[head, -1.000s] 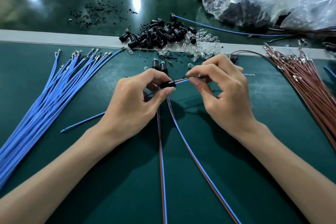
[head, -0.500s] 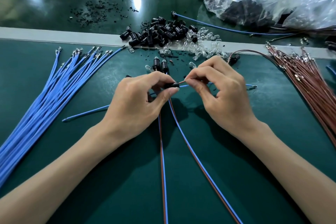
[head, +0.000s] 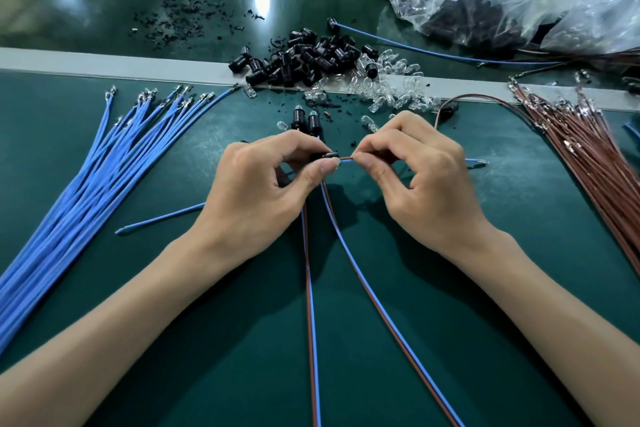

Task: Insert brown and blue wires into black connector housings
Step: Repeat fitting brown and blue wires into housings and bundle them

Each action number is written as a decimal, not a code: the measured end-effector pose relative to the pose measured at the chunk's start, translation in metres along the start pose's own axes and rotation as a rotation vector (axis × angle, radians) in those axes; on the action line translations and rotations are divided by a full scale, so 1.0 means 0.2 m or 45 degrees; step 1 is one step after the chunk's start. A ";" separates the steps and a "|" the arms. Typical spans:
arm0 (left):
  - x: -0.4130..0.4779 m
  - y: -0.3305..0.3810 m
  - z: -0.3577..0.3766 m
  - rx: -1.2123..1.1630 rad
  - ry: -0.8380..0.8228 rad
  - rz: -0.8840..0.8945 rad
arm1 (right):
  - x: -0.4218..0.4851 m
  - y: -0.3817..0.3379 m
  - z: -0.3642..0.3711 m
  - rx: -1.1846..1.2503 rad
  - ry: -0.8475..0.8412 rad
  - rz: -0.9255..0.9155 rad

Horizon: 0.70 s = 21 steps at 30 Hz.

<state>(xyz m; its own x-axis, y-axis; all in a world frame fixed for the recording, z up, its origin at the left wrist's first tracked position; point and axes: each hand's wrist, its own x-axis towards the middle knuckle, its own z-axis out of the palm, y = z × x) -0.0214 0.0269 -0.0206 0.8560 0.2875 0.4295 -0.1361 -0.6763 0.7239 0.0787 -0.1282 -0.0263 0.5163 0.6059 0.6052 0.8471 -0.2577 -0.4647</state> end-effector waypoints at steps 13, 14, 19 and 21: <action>0.00 0.03 0.00 -0.171 -0.052 -0.085 | 0.00 -0.02 -0.02 0.096 0.034 0.039; 0.00 0.03 -0.01 -0.169 -0.051 -0.078 | 0.01 -0.02 -0.02 0.093 0.040 0.045; 0.00 0.01 0.00 -0.091 -0.031 -0.074 | 0.00 -0.02 -0.02 0.071 0.044 0.042; 0.00 0.01 0.00 -0.064 -0.021 -0.077 | 0.00 -0.02 -0.02 0.062 0.043 0.039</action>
<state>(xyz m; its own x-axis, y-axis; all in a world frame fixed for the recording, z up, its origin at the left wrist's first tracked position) -0.0215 0.0262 -0.0192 0.8714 0.3157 0.3754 -0.1081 -0.6230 0.7747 0.0765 -0.1300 -0.0213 0.5463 0.5724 0.6114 0.8244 -0.2383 -0.5135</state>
